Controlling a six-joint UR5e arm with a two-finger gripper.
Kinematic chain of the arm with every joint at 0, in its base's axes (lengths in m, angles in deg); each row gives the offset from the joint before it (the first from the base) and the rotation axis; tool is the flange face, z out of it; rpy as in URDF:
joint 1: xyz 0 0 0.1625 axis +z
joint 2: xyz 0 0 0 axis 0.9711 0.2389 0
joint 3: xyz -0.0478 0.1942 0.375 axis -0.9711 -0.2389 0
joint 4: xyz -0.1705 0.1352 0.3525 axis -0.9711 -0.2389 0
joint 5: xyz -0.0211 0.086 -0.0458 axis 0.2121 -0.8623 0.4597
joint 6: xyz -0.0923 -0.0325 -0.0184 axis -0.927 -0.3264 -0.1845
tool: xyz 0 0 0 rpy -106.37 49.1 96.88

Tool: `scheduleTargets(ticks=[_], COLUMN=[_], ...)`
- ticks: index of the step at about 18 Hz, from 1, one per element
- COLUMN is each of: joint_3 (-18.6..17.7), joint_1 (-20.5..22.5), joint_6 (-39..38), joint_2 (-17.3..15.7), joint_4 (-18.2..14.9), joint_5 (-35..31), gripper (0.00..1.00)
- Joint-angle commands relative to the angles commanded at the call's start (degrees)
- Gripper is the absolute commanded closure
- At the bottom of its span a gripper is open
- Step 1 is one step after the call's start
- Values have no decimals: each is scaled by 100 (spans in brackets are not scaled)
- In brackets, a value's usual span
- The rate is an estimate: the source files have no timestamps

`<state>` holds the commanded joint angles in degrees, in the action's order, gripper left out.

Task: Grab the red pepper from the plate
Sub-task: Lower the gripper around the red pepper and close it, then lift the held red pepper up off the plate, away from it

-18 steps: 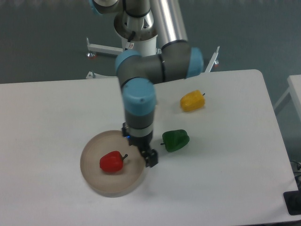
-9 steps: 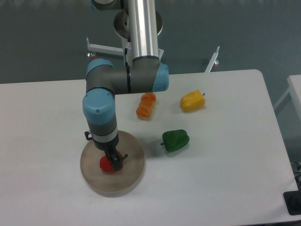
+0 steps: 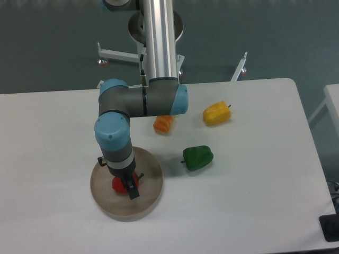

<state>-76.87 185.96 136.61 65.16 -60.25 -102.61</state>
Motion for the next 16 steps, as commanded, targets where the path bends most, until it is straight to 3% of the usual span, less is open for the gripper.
scheduleTargets(ticks=[1,2,3,4,5,7,9,13,16], joint_3=[18,18,18,18,35,44,44,-35,-26], joint_1=[0,0,0,0,0,26,114,719,1255], joint_6=[105,167,176,185,124,1,-35,-35,-35], joint_2=[0,0,-26,-52,-79,-253,-447,-966,-1291], joint_4=[0,-17,-26,-26,-35,-105,-123,-324,-921], joint_5=[0,0,9,35,44,44,44,403,728], gripper=[7,26,67,85,90,81,82,83,85])
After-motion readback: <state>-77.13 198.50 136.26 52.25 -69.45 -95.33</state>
